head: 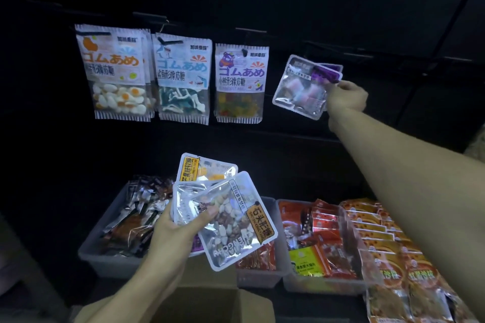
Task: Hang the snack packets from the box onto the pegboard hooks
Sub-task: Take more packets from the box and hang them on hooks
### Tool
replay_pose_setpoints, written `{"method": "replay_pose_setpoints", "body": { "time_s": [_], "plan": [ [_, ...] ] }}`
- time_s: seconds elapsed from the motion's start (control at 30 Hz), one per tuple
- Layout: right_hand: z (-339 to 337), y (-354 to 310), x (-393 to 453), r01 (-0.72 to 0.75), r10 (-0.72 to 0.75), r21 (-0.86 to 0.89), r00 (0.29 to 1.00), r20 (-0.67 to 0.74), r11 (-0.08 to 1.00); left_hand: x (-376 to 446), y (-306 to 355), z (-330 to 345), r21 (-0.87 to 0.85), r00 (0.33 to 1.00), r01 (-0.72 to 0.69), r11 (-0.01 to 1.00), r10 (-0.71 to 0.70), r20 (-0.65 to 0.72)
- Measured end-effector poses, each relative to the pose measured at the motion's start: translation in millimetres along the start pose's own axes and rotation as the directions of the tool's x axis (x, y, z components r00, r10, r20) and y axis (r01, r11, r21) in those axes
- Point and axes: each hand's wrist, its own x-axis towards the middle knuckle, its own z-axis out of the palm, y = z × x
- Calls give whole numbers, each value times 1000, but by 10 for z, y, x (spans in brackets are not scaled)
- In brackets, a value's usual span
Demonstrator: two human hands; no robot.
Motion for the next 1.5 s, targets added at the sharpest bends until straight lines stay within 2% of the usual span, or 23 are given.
{"method": "replay_pose_setpoints", "body": {
  "time_s": [0.1, 0.13, 0.2, 0.3, 0.4, 0.57, 0.63, 0.83, 1.03, 1.2, 1.33, 1.5],
  "plan": [
    [-45, 353, -289, -54, 62, 124, 996, -63, 991, 16, -6, -73, -29, 1000, -8, 1000, 7, -14],
    [-77, 515, -446, -87, 95, 147, 995, -44, 985, 26, -22, -96, -44, 1000, -8, 999, 7, -24],
    [-151, 833, -883, -157, 146, 137, 985, 93, 978, 36, -54, -133, -69, 999, -11, 998, 7, -48],
    [-287, 1201, -1654, -232, 205, 41, 918, 339, 972, 34, -85, -166, -117, 995, -28, 993, 17, -98],
    [-392, 1321, -2154, -182, 208, -101, 825, 525, 978, 30, -107, -198, -146, 990, -47, 988, 27, -141],
    [-437, 1292, -2411, -178, 215, -127, 680, 701, 976, 31, -129, -238, -154, 983, -79, 985, 51, -178],
    [-423, 1356, -2451, -178, 204, -114, 656, 727, 977, 44, -128, -238, -159, 981, -84, 984, 53, -186],
    [-361, 1407, -2379, -227, 183, -15, 741, 646, 974, 67, -136, -180, -134, 981, -62, 989, 36, -191],
    [-427, 1335, -2087, -285, 185, 140, 854, 485, 948, 28, -143, -131, -62, 990, 14, 998, -22, -138],
    [-857, 905, -1545, -128, 32, 283, 946, 322, 951, -261, 26, 322, 45, 998, 65, 997, -65, -5],
    [-1410, 624, -1089, 44, -89, 229, 978, 189, 972, -472, 238, 815, 73, 996, 50, 996, -56, 74],
    [-1902, 178, -448, 115, -123, 166, 991, 42, 979, -470, 343, 1468, -25, 989, 46, 999, -42, 145]
  ]
}}
